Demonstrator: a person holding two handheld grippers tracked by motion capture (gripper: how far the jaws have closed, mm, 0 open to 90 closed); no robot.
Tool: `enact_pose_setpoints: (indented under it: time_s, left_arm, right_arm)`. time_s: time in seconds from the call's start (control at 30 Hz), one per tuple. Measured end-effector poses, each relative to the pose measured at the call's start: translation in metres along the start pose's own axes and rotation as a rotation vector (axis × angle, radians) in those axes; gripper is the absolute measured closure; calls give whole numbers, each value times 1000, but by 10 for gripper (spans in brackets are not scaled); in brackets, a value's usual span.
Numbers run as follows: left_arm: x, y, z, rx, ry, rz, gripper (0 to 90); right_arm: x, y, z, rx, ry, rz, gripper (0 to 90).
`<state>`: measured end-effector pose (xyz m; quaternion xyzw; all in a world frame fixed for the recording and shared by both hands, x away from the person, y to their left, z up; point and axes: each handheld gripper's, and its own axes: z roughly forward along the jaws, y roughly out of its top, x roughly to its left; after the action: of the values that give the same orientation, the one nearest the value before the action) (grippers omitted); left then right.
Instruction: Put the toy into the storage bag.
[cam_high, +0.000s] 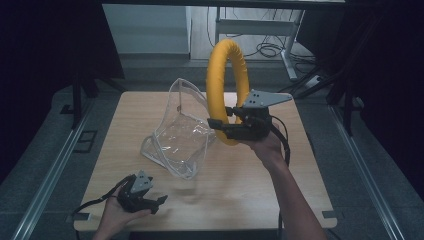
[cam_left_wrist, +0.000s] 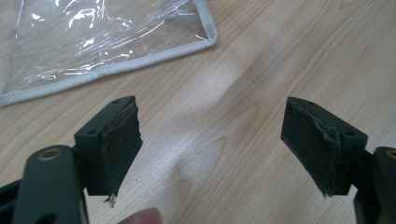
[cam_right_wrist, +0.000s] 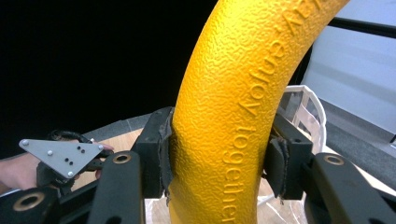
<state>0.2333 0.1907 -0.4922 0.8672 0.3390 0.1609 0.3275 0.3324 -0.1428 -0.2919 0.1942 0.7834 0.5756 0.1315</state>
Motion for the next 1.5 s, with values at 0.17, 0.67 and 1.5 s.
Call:
enact_pose_setpoints:
  time_s: [0.17,0.67,1.5]
  left_arm:
    - [0,0,0,0,0,-1,198]
    - [1,0,-1,1,1,3,199]
    - [1,0,-1,-2,2,-1,198]
  right_arm:
    - [4,7,2,-19,8,-15,490]
    - [14,20,11,-41,33,-33,490]
    - [27,38,31,-75,91,-61,489]
